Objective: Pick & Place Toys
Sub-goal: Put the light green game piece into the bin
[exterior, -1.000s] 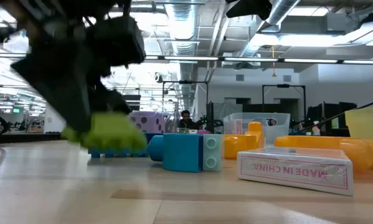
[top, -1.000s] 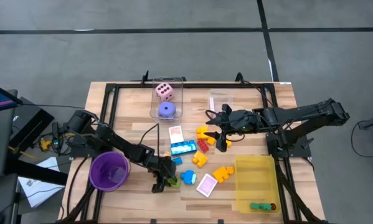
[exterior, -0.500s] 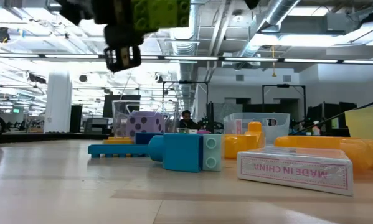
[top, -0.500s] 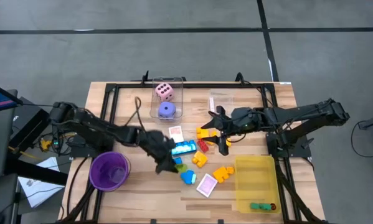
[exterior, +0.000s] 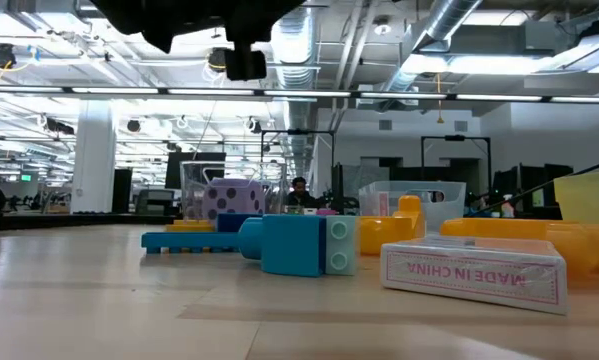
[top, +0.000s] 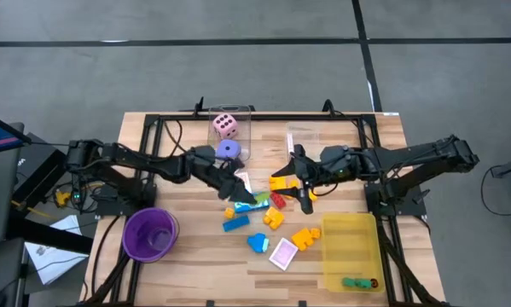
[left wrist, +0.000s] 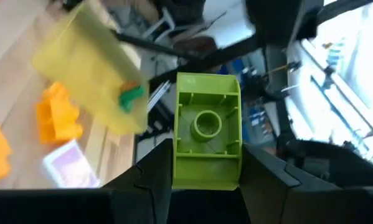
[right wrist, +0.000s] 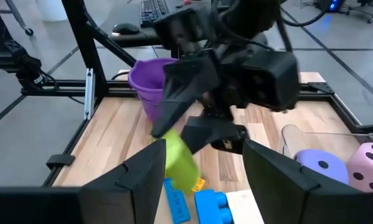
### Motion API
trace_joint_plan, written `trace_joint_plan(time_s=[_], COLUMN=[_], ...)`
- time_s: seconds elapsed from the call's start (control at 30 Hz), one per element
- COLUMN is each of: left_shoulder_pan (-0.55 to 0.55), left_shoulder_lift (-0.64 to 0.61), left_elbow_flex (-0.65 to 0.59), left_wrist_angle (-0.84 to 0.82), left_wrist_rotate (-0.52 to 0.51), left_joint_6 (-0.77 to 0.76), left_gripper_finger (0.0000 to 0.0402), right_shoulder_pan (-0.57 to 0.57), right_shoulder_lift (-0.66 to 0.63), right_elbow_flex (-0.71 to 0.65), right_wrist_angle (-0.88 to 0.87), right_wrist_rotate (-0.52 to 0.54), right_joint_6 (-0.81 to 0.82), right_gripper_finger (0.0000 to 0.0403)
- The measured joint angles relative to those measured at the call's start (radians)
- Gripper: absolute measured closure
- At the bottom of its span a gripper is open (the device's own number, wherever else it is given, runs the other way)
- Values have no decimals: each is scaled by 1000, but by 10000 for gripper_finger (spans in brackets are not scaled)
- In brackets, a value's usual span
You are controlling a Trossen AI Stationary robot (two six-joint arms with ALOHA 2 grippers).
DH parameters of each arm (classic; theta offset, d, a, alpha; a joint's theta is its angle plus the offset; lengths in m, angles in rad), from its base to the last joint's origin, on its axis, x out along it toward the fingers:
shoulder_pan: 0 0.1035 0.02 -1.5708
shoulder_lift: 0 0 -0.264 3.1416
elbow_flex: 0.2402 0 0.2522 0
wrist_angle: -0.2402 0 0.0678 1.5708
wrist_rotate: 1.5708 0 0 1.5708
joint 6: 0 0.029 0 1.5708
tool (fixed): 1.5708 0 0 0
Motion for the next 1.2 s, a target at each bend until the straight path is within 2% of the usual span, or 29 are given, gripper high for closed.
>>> trace_joint_plan(time_s=[0.2, 0.5, 0.83, 1.2], left_shoulder_pan=[28, 29, 28, 0], left_shoulder_lift=[0, 0, 0, 0], left_elbow_flex=[0, 0, 0, 0], left_wrist_angle=[18, 62, 89, 100], left_wrist_rotate=[0, 0, 1, 0], left_joint_6=[-34, -50, -66, -72], left_gripper_finger=[250, 253, 255, 253], right_shoulder_pan=[-2, -28, -36, -59], right_shoulder_lift=[0, 1, 115, 117], right_elbow_flex=[0, 0, 0, 0], right_wrist_angle=[53, 62, 126, 134], right_wrist_rotate=[0, -47, -144, -184], right_joint_6=[5, 9, 35, 32], right_gripper_finger=[192, 162, 160, 160])
